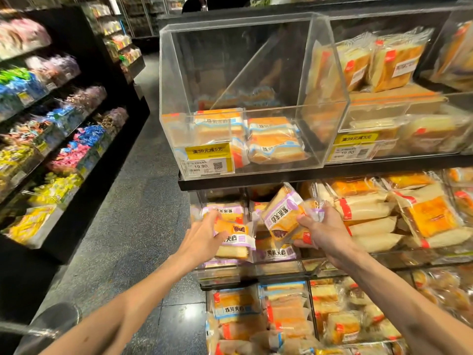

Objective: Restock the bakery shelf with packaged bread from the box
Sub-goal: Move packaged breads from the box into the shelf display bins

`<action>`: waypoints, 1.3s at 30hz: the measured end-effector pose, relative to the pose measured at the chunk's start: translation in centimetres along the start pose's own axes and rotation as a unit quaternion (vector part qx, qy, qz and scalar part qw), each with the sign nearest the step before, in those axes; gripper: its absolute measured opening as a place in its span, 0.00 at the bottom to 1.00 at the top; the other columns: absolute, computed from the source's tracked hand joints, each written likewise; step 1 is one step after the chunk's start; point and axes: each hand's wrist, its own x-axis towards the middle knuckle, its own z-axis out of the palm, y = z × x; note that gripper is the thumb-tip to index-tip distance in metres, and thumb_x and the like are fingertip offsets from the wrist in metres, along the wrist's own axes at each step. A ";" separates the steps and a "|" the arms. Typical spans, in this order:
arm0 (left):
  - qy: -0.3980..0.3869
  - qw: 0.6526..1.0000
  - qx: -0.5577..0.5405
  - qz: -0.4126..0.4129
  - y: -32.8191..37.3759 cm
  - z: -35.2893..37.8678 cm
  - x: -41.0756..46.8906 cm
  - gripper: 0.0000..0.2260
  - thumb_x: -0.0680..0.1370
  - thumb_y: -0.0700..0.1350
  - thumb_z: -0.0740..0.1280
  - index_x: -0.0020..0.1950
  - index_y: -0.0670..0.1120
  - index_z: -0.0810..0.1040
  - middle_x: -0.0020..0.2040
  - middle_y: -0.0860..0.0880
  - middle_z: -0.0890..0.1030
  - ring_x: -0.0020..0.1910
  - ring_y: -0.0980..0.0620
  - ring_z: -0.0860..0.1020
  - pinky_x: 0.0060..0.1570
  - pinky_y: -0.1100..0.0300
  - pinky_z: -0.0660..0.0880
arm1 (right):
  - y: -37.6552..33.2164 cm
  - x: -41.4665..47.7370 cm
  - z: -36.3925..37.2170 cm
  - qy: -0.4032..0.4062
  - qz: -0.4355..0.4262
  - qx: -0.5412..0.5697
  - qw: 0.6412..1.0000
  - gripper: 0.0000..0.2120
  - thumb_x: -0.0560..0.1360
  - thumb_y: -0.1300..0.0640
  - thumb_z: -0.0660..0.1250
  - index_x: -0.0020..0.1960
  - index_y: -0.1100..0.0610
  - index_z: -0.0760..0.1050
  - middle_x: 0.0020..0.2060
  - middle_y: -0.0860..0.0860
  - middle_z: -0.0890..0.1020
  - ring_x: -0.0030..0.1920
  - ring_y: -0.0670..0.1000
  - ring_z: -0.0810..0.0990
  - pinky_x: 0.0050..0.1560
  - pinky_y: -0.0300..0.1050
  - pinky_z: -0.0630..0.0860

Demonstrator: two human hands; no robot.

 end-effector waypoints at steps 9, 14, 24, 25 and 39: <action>-0.085 0.961 0.261 -0.020 -0.9 4.6 1.8 0.19 0.83 0.40 0.59 0.75 0.43 0.62 0.66 0.37 0.72 0.61 0.39 0.77 0.56 0.52 0.75 | 0.5 0.2 -0.2 -0.008 -0.010 -0.023 1.000 0.13 0.79 0.62 0.66 0.60 0.55 0.65 0.57 0.57 0.81 0.52 0.59 0.84 0.43 0.62 0.83; -0.156 0.920 0.360 -0.007 -0.8 4.6 2.7 0.15 0.82 0.36 0.55 0.69 0.38 0.69 0.66 0.35 0.74 0.64 0.40 0.74 0.60 0.53 0.74 | 0.6 0.0 -0.3 -0.018 -0.012 -0.023 0.999 0.14 0.79 0.62 0.67 0.62 0.56 0.66 0.58 0.57 0.81 0.52 0.58 0.84 0.42 0.60 0.84; -0.159 0.833 0.529 0.030 0.4 5.1 3.2 0.11 0.80 0.37 0.64 0.61 0.41 0.80 0.58 0.43 0.80 0.56 0.46 0.79 0.53 0.56 0.79 | 0.4 -0.4 -1.3 -0.054 0.022 0.034 0.998 0.35 0.79 0.62 0.67 0.78 0.47 0.53 0.59 0.57 0.81 0.50 0.57 0.86 0.45 0.59 0.83; -0.121 0.861 0.492 0.042 1.1 4.4 3.2 0.10 0.80 0.39 0.65 0.60 0.41 0.80 0.56 0.44 0.81 0.55 0.46 0.79 0.52 0.55 0.80 | 0.3 -0.4 -1.5 -0.057 0.020 0.036 0.998 0.35 0.79 0.63 0.67 0.78 0.47 0.53 0.58 0.57 0.82 0.49 0.57 0.86 0.46 0.60 0.83; -0.047 0.994 -0.055 0.086 4.6 2.3 5.1 0.18 0.74 0.59 0.72 0.53 0.55 0.66 0.54 0.52 0.82 0.52 0.49 0.79 0.52 0.49 0.75 | -1.9 -0.4 -3.6 -0.005 -0.098 -0.062 0.993 0.16 0.77 0.58 0.69 0.63 0.50 0.70 0.53 0.55 0.84 0.47 0.54 0.86 0.38 0.55 0.84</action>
